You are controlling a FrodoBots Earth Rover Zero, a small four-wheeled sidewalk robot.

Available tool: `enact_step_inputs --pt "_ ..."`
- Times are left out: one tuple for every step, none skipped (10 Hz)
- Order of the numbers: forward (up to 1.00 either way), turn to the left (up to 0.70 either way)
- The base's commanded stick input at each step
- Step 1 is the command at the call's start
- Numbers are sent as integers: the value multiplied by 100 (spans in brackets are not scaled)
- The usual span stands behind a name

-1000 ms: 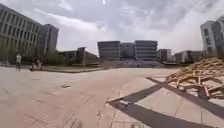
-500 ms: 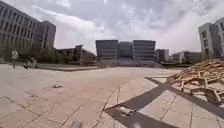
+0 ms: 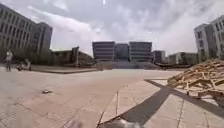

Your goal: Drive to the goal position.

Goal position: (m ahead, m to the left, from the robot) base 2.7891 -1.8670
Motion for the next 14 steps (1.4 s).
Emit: enact_step_inputs --pt "70 -9" --pt "70 -9" --pt "70 -9" --pt "70 -9" --pt "70 -9" --pt "70 -9" --pt "70 -9" --pt "70 -9" --pt "70 -9" --pt "70 -9" --pt "70 -9" --pt "70 -9" --pt "70 -9" --pt "70 -9"
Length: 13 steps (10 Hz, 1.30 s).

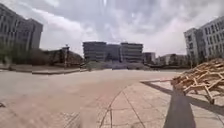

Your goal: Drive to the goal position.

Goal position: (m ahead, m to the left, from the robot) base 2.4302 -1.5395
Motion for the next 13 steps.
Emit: enact_step_inputs --pt "70 -9" --pt "70 -9" --pt "70 -9" --pt "70 -9" --pt "70 -9" --pt "70 -9" --pt "70 -9" --pt "70 -9" --pt "70 -9" --pt "70 -9" --pt "70 -9" --pt "70 -9" --pt "70 -9"
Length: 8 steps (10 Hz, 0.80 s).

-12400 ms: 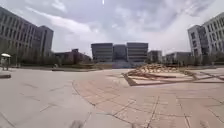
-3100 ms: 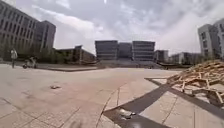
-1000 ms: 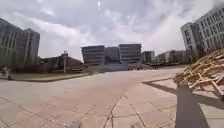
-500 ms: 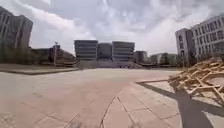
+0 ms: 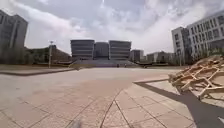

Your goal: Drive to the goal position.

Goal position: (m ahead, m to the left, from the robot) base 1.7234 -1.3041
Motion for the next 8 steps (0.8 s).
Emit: enact_step_inputs --pt "70 -9" --pt "70 -9" --pt "70 -9" --pt "70 -9" --pt "70 -9" --pt "70 -9" --pt "70 -9" --pt "70 -9"
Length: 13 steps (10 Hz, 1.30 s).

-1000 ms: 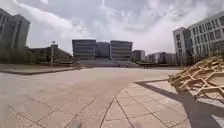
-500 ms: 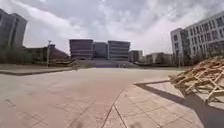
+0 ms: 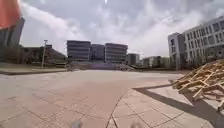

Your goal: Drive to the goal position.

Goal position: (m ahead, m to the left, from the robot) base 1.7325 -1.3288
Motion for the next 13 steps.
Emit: enact_step_inputs --pt "70 -9" --pt "70 -9" --pt "70 -9" --pt "70 -9" --pt "70 -9" --pt "70 -9" --pt "70 -9" --pt "70 -9" --pt "70 -9" --pt "70 -3" --pt "70 0" --pt "70 0" --pt "70 4"
